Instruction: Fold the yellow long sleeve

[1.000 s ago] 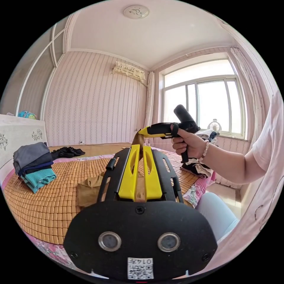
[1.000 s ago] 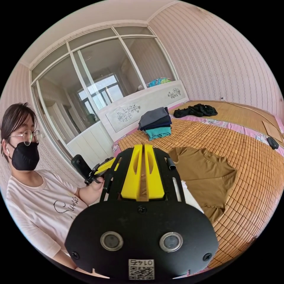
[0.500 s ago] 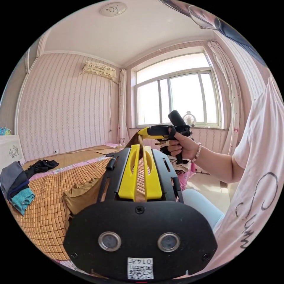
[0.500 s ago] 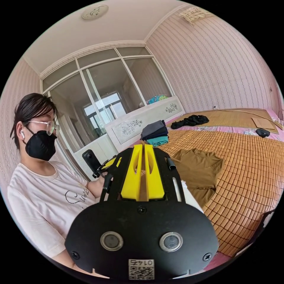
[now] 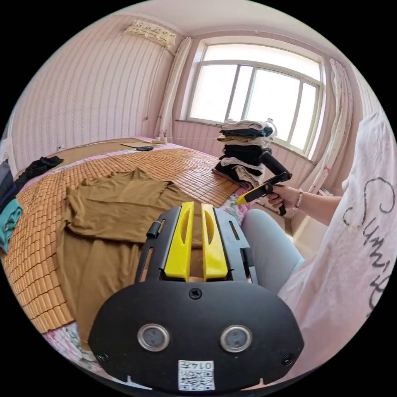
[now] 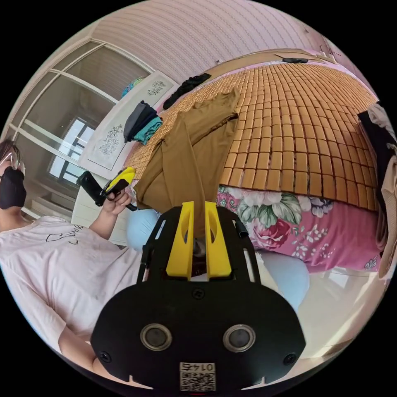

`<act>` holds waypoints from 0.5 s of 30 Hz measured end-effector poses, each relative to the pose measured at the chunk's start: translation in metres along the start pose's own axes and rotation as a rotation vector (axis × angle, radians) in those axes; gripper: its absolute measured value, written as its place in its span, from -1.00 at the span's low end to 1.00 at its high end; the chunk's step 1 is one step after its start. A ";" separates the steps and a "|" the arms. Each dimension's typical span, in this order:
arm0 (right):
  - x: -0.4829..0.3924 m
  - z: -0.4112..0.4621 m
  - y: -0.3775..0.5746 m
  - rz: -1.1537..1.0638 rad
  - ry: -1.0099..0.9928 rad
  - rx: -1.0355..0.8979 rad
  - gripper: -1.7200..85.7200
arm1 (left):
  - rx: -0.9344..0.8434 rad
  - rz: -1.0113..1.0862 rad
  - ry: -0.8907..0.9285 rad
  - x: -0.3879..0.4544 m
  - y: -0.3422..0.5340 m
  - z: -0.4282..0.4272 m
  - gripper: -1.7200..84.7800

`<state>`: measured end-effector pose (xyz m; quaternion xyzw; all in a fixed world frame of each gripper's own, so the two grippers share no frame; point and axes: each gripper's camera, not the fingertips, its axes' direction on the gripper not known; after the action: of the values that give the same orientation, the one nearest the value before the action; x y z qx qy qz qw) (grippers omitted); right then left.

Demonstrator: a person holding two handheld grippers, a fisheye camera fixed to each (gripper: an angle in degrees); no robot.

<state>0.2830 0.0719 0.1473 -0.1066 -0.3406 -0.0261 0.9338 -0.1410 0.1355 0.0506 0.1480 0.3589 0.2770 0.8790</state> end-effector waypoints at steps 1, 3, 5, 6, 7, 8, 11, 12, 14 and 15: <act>-0.003 0.001 -0.010 -0.026 0.008 0.005 -0.85 | -0.047 -0.004 -0.133 -0.026 0.000 -0.001 -0.90; -0.022 0.016 -0.064 -0.158 0.007 0.028 -0.84 | -0.132 0.001 -0.319 -0.063 -0.003 0.005 -0.91; -0.045 0.039 -0.113 -0.279 -0.023 0.045 -0.83 | -0.225 0.010 -0.408 -0.094 -0.008 0.017 -0.91; -0.062 0.059 -0.148 -0.355 -0.035 0.050 -0.82 | -0.269 0.035 -0.411 -0.108 -0.012 0.027 -0.89; -0.071 0.071 -0.165 -0.391 -0.041 0.043 -0.82 | -0.279 0.065 -0.428 -0.117 -0.017 0.036 -0.88; -0.088 0.098 -0.200 -0.450 -0.046 0.018 -0.82 | -0.279 0.082 -0.436 -0.121 -0.018 0.042 -0.87; -0.118 0.164 -0.279 -0.499 -0.028 -0.018 -0.79 | -0.340 0.067 -0.416 -0.150 -0.025 0.072 -0.86; -0.125 0.189 -0.306 -0.490 -0.011 -0.024 -0.77 | -0.356 0.049 -0.406 -0.162 -0.026 0.082 -0.86; -0.133 0.224 -0.340 -0.463 0.017 -0.051 -0.74 | -0.370 0.015 -0.408 -0.179 -0.027 0.095 -0.86; -0.135 0.246 -0.357 -0.446 0.042 -0.069 -0.72 | -0.391 -0.006 -0.393 -0.190 -0.026 0.103 -0.86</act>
<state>-0.0192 -0.2267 0.3085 -0.0597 -0.3350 -0.2459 0.9076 -0.1696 -0.0049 0.2153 0.0252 0.1215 0.3043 0.9445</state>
